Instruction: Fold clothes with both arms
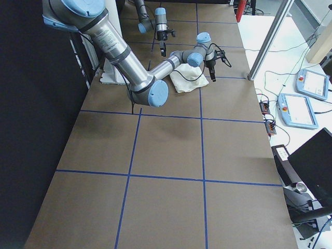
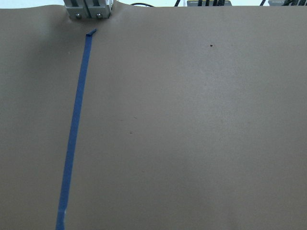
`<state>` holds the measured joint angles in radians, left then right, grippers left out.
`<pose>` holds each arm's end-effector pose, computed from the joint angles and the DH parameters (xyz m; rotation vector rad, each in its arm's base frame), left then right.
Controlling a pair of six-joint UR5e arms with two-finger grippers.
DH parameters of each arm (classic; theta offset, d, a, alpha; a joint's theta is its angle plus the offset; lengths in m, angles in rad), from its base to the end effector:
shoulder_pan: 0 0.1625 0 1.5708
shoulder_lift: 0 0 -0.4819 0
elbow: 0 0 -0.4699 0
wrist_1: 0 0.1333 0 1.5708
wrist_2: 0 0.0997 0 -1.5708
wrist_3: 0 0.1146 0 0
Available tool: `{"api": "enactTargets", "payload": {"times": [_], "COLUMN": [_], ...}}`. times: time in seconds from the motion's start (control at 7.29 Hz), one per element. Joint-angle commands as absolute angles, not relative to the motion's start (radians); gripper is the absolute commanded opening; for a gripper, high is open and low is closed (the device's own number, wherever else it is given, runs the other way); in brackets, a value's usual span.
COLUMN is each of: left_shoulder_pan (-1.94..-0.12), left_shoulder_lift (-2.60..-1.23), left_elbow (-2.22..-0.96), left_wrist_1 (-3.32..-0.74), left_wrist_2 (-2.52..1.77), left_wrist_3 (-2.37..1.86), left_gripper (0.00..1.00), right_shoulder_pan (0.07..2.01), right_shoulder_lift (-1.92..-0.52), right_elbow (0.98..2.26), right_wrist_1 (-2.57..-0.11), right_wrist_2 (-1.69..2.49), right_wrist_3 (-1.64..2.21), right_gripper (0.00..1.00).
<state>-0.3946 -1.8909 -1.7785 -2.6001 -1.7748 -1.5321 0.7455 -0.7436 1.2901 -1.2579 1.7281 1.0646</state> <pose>0.5773 -0.3596 0.2851 0.1761 1.5487 -0.1220 -0.5882 -0.7000 0.2429 0.3832 -0.7821 0.1564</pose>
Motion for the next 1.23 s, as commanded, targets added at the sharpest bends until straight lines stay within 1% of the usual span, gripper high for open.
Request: {"api": "enactTargets", "payload": {"times": [0.0,0.14,0.27,0.41,0.69,0.82,0.96,1.1], "left_shoulder_pan": [-0.397,-0.396,-0.396,-0.394,-0.394,-0.396,-0.429,-0.527], "left_shoulder_lift": [-1.940,-1.985,-2.005,-1.997,-1.993,-1.994,-1.990,-1.991], "left_elbow": [-1.706,-1.615,-1.562,-1.556,-1.565,-1.601,-1.656,-1.693], "left_wrist_1": [-2.599,-2.602,-2.608,-2.608,-2.606,-2.602,-2.568,-2.462], "left_wrist_2": [-1.674,-1.646,-1.640,-1.640,-1.643,-1.655,-1.722,-1.853], "left_wrist_3": [-1.644,-1.695,-1.700,-1.698,-1.695,-1.689,-1.686,-1.662], "left_gripper": [1.00,1.00,1.00,1.00,1.00,1.00,1.00,1.00], "right_shoulder_pan": [0.747,0.747,0.749,0.749,0.752,0.762,0.779,0.808], "right_shoulder_lift": [-0.744,-0.744,-0.744,-0.744,-0.744,-0.744,-0.744,-0.749], "right_elbow": [1.290,1.290,1.292,1.292,1.292,1.292,1.292,1.305], "right_wrist_1": [-1.258,-1.258,-1.258,-1.258,-1.259,-1.262,-1.267,-1.279], "right_wrist_2": [1.736,1.740,1.740,1.740,1.741,1.759,1.805,1.846], "right_wrist_3": [1.065,1.065,1.065,1.065,1.063,1.063,1.060,1.031], "right_gripper": [1.00,1.00,1.00,1.00,1.00,1.00,1.00,1.00]}}
